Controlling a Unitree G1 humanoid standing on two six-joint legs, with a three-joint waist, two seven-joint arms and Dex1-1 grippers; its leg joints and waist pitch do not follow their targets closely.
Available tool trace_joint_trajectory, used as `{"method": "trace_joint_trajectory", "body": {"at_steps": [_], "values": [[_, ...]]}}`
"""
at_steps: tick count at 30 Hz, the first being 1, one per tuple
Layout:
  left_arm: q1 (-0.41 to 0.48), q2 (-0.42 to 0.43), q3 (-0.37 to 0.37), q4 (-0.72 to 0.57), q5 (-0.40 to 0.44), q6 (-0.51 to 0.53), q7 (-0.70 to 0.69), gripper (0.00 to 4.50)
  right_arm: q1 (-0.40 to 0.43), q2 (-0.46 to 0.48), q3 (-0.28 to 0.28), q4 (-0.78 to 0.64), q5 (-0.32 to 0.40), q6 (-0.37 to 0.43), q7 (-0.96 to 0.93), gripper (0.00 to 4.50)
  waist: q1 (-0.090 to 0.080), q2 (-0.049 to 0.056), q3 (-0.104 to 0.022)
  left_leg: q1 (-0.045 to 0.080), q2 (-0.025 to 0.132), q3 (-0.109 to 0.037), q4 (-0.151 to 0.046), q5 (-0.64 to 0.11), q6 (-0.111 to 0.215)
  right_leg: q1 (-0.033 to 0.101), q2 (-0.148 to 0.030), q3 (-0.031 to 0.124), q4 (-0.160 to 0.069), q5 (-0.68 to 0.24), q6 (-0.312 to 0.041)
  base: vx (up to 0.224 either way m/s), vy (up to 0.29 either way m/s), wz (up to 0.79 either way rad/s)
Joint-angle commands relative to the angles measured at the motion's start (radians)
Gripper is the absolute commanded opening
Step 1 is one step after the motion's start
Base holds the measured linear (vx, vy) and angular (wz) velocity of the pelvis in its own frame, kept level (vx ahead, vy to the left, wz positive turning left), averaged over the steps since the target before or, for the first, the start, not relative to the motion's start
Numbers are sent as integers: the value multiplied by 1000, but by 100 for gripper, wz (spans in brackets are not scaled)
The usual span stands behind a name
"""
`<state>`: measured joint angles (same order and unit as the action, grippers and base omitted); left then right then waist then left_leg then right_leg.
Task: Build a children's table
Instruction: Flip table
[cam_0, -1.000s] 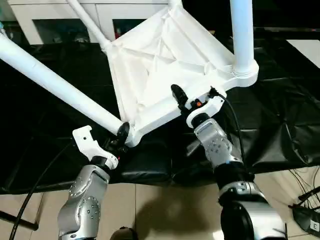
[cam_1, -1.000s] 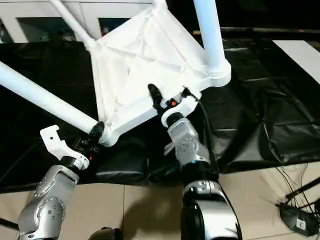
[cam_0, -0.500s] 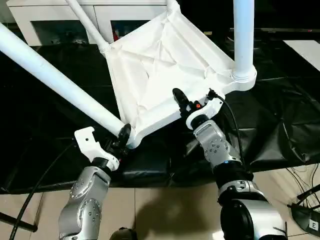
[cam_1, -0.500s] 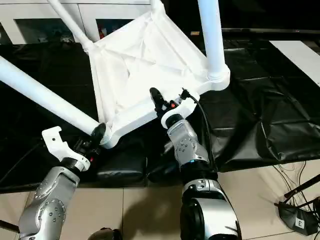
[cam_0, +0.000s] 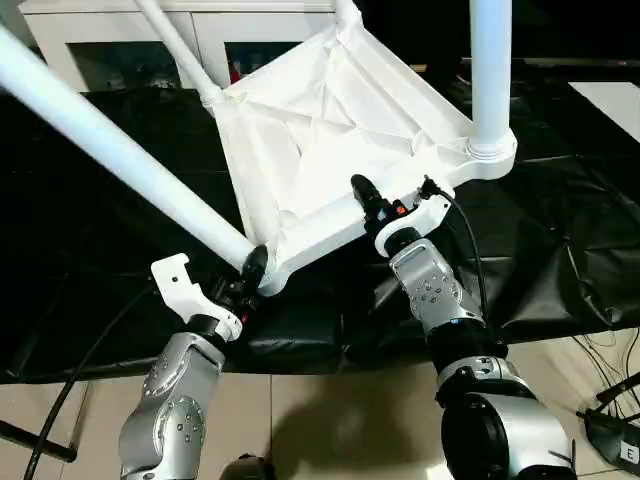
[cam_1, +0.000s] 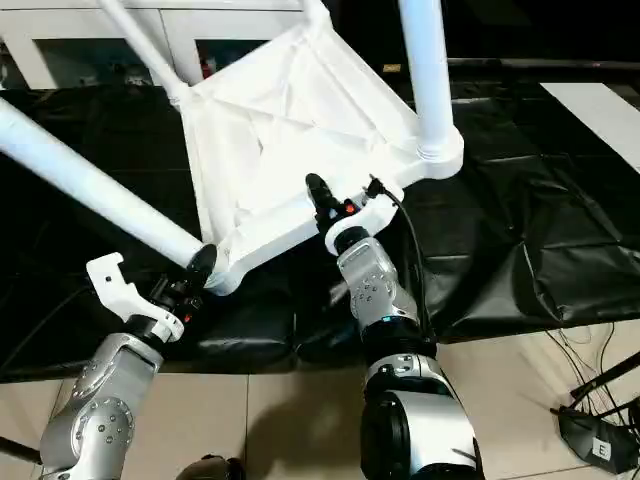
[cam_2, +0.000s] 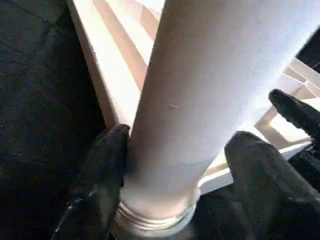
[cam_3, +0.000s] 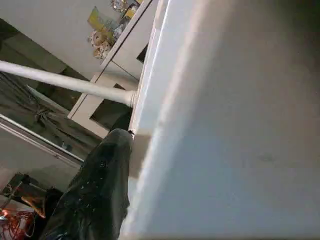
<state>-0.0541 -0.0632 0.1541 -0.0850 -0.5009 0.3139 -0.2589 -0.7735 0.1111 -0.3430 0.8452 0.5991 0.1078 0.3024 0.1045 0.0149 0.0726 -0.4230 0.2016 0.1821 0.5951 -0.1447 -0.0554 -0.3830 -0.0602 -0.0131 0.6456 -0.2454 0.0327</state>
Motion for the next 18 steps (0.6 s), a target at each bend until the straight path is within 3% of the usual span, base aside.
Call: {"method": "trace_joint_trajectory", "body": {"at_steps": [1,7,14,18], "values": [[-7,-20,1,-16,-6,4,1,367,-31,-32,6,-9,-36,-44,-43,226,-1,-3,-69,41,29,-8,-67,-178,15,23,-59,21,-72,50,-188,0,0,0],[-10,-5,28,-12,12,-29,30,414,-38,-54,-12,-28,-37,-56,-61,225,5,-3,-70,41,29,-8,-68,-179,8,22,-58,21,-72,54,-171,0,0,0],[-2,52,162,-27,-21,-143,41,414,-34,-137,-21,-92,-76,-59,-86,222,9,-3,-69,43,28,-8,-66,-170,5,20,-55,20,-70,77,-165,0,0,0],[-8,90,234,-8,-10,-203,63,414,-15,-174,-2,-135,-113,-47,-109,220,14,-4,-70,43,25,-9,-64,-156,0,23,-51,20,-70,92,-134,0,0,0]]}}
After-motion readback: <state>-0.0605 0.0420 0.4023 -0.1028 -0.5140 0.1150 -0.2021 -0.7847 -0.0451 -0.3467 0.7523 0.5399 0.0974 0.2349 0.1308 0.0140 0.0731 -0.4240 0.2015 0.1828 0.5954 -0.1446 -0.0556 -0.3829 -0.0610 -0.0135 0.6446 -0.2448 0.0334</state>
